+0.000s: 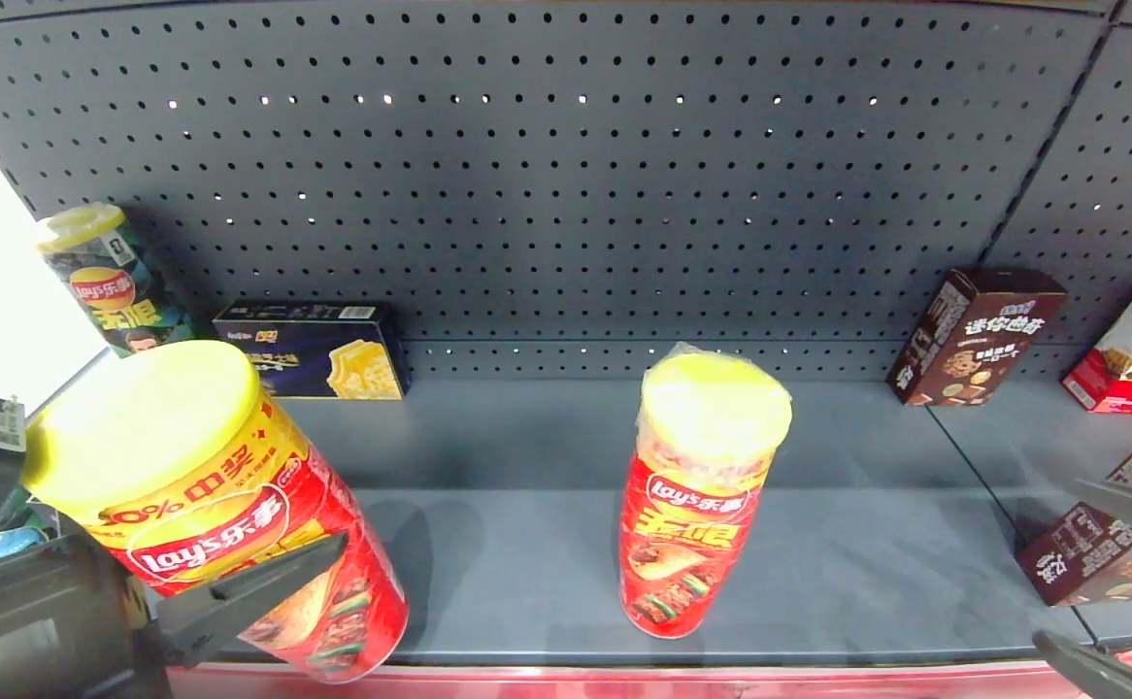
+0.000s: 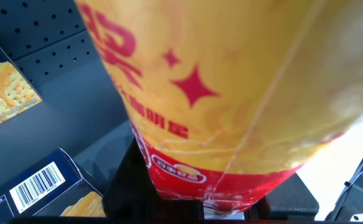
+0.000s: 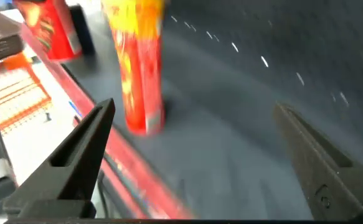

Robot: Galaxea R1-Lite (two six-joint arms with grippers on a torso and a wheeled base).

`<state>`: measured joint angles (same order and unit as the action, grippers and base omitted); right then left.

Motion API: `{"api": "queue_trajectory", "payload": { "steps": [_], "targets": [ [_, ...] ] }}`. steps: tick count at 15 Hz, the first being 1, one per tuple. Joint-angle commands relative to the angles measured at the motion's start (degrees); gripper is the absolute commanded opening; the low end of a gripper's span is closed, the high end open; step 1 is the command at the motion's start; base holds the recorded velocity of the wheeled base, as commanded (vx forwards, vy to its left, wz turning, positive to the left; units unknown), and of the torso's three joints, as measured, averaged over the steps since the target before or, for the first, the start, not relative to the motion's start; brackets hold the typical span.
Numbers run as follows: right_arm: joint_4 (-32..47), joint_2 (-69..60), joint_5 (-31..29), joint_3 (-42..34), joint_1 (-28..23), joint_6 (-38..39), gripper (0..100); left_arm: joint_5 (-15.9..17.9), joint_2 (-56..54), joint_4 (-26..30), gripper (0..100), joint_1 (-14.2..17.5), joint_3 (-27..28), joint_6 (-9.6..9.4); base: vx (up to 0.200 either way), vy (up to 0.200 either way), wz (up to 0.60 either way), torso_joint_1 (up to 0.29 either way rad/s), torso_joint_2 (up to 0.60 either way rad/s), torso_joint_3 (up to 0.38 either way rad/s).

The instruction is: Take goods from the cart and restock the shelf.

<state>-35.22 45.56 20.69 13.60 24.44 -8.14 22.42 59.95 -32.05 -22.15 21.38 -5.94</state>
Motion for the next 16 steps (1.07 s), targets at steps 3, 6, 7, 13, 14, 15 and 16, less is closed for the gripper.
{"api": "queue_trajectory", "payload": {
  "steps": [3, 6, 7, 13, 14, 15, 16],
  "targets": [
    [23.9, -32.5, -10.6, -8.5, -0.5, 2.1, 100, 0.0, -0.9, 0.0, 0, -0.1, -0.1, -0.04, 0.000, 0.000, 0.00, 0.000, 0.00, 0.000],
    [38.7, -45.6, -16.1, -8.9, -0.5, 6.2, 100, 0.1, -0.9, 0.0, 0, -0.3, 0.0, -0.13, 0.000, 0.000, 0.00, 0.000, 0.00, 0.000],
    [39.4, -45.6, -20.3, -10.1, -0.5, 8.1, 100, 0.1, -0.9, 0.0, 0, -0.3, 0.0, -0.13, 0.000, 0.000, 0.00, 0.000, 0.00, 0.000],
    [35.3, -45.6, -23.1, -13.6, -0.6, 7.1, 100, 0.1, -1.9, 0.0, 0, -0.3, 0.0, -0.04, 0.000, 0.000, 0.00, 0.000, 0.00, 0.000],
    [35.4, -45.6, -23.1, -13.6, -0.6, 7.1, 100, 0.1, -1.9, 0.0, 0, -0.3, 0.0, -0.04, 0.000, 0.000, 0.00, 0.000, 0.00, 0.000],
    [35.4, -45.6, -23.1, -13.6, -0.6, 7.3, 100, 0.2, -2.0, 0.0, 0, -0.3, -0.1, -0.04, 0.000, 0.000, 0.00, 0.000, 0.00, 0.000],
    [35.4, -45.6, -23.1, -13.6, -0.6, 7.3, 100, 0.2, -2.0, 0.0, 0, -0.4, -0.2, 0.05, 0.000, 0.000, 0.00, 0.000, 0.00, 0.000]
  ]
}}
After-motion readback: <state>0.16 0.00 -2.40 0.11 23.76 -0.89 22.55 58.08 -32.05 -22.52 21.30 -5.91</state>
